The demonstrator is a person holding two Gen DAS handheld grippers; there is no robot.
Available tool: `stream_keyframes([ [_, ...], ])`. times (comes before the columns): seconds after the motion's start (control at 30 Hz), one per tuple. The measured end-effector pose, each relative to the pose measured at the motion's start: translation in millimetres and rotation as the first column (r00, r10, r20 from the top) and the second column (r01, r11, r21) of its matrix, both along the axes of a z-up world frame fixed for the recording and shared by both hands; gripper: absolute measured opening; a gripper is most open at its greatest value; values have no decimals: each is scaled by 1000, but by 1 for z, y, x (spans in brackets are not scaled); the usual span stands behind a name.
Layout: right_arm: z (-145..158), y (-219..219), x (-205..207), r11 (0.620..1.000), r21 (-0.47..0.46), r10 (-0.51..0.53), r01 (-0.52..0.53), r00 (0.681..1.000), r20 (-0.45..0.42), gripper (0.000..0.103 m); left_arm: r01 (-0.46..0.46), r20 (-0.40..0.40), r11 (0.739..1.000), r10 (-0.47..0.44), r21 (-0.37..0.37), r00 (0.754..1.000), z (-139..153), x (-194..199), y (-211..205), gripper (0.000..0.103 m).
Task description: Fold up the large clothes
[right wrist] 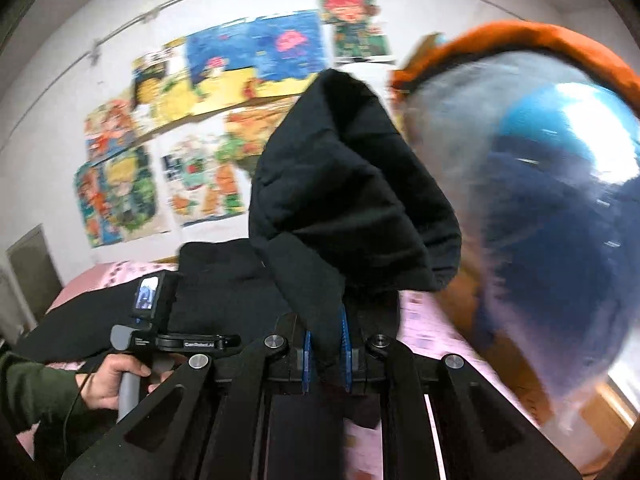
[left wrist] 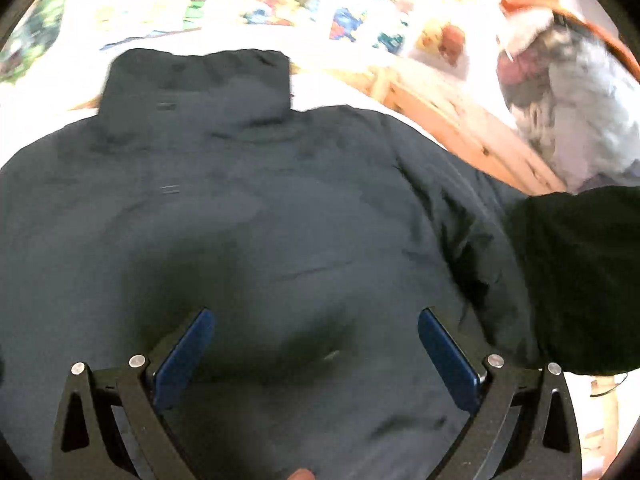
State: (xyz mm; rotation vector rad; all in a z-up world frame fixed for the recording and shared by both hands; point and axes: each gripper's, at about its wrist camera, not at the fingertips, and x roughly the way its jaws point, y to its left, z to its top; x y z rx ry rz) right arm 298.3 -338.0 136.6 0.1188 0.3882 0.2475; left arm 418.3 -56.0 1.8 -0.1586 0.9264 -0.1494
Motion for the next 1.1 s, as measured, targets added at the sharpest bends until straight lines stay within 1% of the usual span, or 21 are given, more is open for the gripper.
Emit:
stream_keyframes([
  [0.07,3,33,7,998,-6,59,-59,998,-15,11,-54,13,998,54,-12,998,9,-19,37,103],
  [0.17,-10,71,14,990,-9,139,-140,988,-67,11,-156,51,987,158,-32,986,21,-44,91,103],
  [0.2,-12,84,17,986,-14,164,-166,983,-81,11,-183,61,982,185,-37,981,23,-51,106,103],
  [0.23,-16,100,20,980,-25,192,-195,977,-97,11,-221,75,974,224,-45,972,27,-61,129,103],
  [0.33,-33,142,25,960,-56,263,-273,954,-146,11,-300,97,951,307,-76,947,29,-81,177,103],
  [0.4,-47,163,26,946,-75,300,-317,937,-178,11,-328,96,937,340,-124,935,28,-93,203,102],
  [0.47,-62,192,28,927,-104,334,-361,918,-215,11,-345,84,920,365,-187,927,26,-101,225,102],
  [0.5,-66,198,29,920,-112,343,-374,911,-228,11,-347,76,910,372,-228,925,24,-105,235,102],
  [0.53,-73,209,29,912,-122,355,-392,902,-248,11,-344,70,899,375,-270,924,22,-107,243,102],
  [0.63,-92,231,29,891,-147,371,-430,875,-310,11,-335,41,871,374,-360,927,14,-109,255,101],
  [0.73,-107,247,26,868,-177,381,-464,850,-363,14,-320,2,847,354,-424,935,4,-102,253,102],
  [0.77,-109,252,25,859,-183,388,-479,841,-377,18,-313,-7,842,345,-440,938,1,-104,254,102],
  [0.8,-112,255,24,846,-186,401,-500,826,-396,25,-303,-22,835,330,-459,944,-2,-105,254,101],
  [0.83,-115,257,19,831,-174,425,-529,804,-416,30,-286,-33,830,308,-479,951,-6,-104,252,101],
  [0.87,-114,257,19,822,-159,443,-546,790,-423,43,-270,-39,826,289,-494,956,-7,-106,249,101],
  [0.9,-113,255,14,809,-133,476,-573,770,-424,54,-250,-44,823,265,-510,963,-9,-105,246,102],
  [0.93,-110,253,9,797,-115,502,-593,756,-420,58,-207,-47,820,216,-533,975,-13,-102,239,101],
  [1.0,-108,245,-3,763,-94,555,-639,723,-412,66,-164,-53,822,161,-545,986,-17,-104,231,101],
  [1.03,-107,241,-13,742,-96,579,-663,706,-408,68,-138,-61,825,125,-548,990,-21,-101,222,101],
  [1.1,-108,233,-26,721,-113,596,-684,695,-403,71,-127,-80,836,100,-533,992,-25,-97,213,102],
])
